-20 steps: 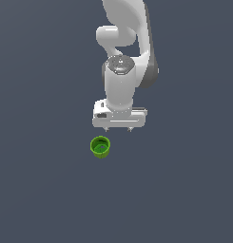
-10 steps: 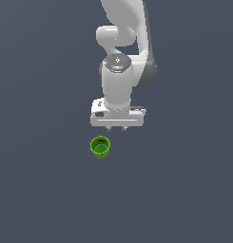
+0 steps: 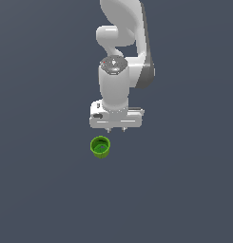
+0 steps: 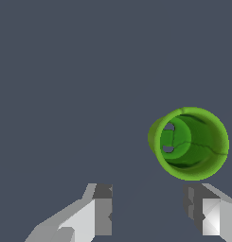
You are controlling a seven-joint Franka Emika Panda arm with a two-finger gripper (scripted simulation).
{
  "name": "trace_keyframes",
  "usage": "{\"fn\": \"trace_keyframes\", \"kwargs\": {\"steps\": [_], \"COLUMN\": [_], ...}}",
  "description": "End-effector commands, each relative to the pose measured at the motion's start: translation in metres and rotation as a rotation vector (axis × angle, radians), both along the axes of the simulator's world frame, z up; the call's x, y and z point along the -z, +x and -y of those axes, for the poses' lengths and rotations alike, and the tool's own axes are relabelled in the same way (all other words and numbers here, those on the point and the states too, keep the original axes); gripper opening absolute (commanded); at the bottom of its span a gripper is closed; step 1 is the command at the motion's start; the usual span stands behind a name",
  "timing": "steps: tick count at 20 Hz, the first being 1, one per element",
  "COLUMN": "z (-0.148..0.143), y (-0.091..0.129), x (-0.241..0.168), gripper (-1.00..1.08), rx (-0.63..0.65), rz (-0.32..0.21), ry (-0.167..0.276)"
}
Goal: Pick up the object and move it to a goal position.
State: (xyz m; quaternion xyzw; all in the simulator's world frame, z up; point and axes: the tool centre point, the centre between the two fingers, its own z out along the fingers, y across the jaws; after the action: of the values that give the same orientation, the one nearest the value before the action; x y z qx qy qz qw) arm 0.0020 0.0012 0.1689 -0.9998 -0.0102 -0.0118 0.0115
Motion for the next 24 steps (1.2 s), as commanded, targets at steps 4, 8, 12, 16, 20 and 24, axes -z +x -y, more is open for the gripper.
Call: {"fn": "trace_keyframes", "kwargs": {"steps": [4,8,12,16,20,24], "z": [0.006,0.014,0.025,0.037,0.052,0.068], "y": [0.003,0.007,0.01,0.013,0.015,0.016], "x": [0.01,0.02,0.031,0.041,0.05,0.057], "gripper": [0.28,0.28,0.28,0.28,0.28,0.28], "rx": [-0.027,-0.054,-0.083,-0.107,-0.126,-0.139], "rz": [0.031,0.068,0.119,0.177,0.237,0.298], "ry": [0.034,0.066,0.1,0.127,0.143,0.149]}}
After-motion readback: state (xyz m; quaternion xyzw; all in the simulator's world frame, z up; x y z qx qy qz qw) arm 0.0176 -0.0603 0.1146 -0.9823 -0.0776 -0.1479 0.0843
